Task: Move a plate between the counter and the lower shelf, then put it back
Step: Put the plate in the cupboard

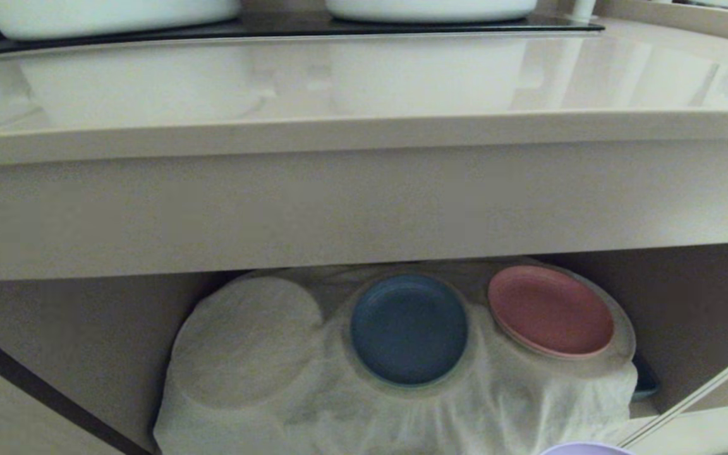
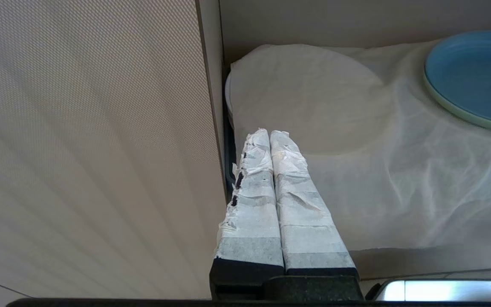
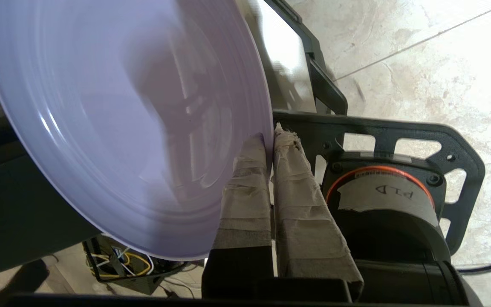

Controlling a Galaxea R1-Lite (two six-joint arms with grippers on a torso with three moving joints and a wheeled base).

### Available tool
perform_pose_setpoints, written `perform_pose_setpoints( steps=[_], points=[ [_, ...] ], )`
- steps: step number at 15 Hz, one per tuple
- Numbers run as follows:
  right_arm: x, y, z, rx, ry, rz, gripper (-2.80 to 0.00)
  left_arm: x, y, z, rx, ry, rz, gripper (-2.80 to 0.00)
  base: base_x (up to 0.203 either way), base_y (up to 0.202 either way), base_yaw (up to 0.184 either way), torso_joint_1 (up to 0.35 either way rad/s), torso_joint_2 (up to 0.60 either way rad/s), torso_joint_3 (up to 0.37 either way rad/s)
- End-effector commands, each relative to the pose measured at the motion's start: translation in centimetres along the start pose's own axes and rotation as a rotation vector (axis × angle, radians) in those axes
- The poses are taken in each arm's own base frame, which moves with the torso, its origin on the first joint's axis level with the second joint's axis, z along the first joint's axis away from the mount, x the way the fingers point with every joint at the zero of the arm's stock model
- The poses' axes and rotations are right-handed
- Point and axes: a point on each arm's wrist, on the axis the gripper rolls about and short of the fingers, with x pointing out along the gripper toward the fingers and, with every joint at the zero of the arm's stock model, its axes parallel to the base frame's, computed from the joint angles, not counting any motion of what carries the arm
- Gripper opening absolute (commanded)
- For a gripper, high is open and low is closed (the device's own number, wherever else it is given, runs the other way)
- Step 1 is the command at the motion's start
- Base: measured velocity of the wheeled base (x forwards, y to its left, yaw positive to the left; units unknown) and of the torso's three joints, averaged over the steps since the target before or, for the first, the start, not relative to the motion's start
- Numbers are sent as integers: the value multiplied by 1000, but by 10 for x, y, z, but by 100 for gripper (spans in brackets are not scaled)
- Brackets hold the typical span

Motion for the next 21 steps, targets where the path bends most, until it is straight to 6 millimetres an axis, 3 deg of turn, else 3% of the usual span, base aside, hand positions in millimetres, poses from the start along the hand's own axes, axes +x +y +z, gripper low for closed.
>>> perform_pose_setpoints(
  steps=[1, 21],
  points=[
    [-1, 0, -1, 0, 1, 3, -280, 0, 0, 0, 0, 0, 0, -280, 0, 0, 0, 0, 0, 0],
    [-1, 0, 0, 0, 0, 3, -280, 0, 0, 0, -3, 0, 0, -280, 0, 12, -1, 0, 0, 0]
  ],
)
